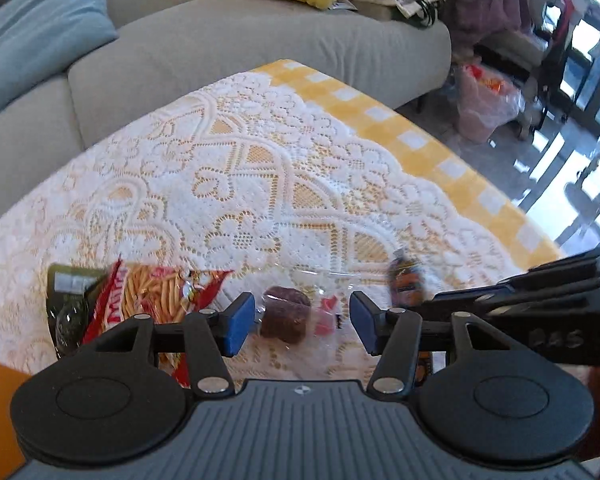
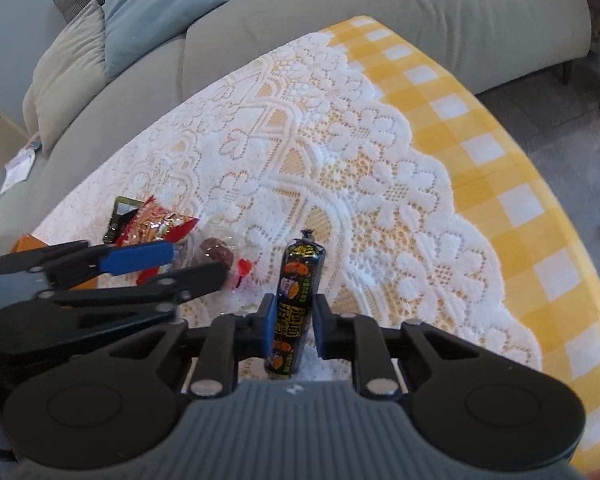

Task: Organize snacks
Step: 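Grasp the dark sausage stick with the right gripper while the left grasps the chocolate ball, then lift the sausage stick and chocolate ball and carry both over the box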

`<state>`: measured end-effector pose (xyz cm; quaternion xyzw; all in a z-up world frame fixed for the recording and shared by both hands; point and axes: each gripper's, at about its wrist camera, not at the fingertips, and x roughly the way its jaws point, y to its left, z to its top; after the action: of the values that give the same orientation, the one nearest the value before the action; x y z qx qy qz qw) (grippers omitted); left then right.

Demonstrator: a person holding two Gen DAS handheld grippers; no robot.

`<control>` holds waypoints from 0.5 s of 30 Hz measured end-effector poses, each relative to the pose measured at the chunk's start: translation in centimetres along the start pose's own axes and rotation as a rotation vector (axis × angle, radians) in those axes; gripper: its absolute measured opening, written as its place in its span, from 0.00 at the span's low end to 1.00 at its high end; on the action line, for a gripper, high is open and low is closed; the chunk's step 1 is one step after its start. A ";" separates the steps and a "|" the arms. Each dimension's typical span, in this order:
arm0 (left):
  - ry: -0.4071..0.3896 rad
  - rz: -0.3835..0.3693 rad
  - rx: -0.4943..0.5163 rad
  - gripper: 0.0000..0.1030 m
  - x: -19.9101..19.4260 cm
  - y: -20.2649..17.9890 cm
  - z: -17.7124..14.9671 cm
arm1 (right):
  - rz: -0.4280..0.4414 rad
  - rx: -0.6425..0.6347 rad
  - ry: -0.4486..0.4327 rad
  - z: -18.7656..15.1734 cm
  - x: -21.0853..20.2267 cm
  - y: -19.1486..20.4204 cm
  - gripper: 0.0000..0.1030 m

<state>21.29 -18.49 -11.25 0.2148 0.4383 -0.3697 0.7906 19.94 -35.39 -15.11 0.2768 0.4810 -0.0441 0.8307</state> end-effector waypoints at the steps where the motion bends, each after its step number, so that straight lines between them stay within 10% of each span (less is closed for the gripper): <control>1: 0.000 0.001 0.011 0.63 0.2 -0.1 -0.1 | 0.005 -0.003 -0.005 0.0 -0.1 0.0 0.02; 15: 0.044 0.060 0.051 0.65 3.2 -0.2 -0.8 | 0.010 0.023 0.052 -0.5 1.3 -0.2 0.09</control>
<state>21.80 -19.31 -14.37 0.2560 0.4396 -0.3520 0.7857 20.20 -35.07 -16.41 0.2899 0.5006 -0.0384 0.8148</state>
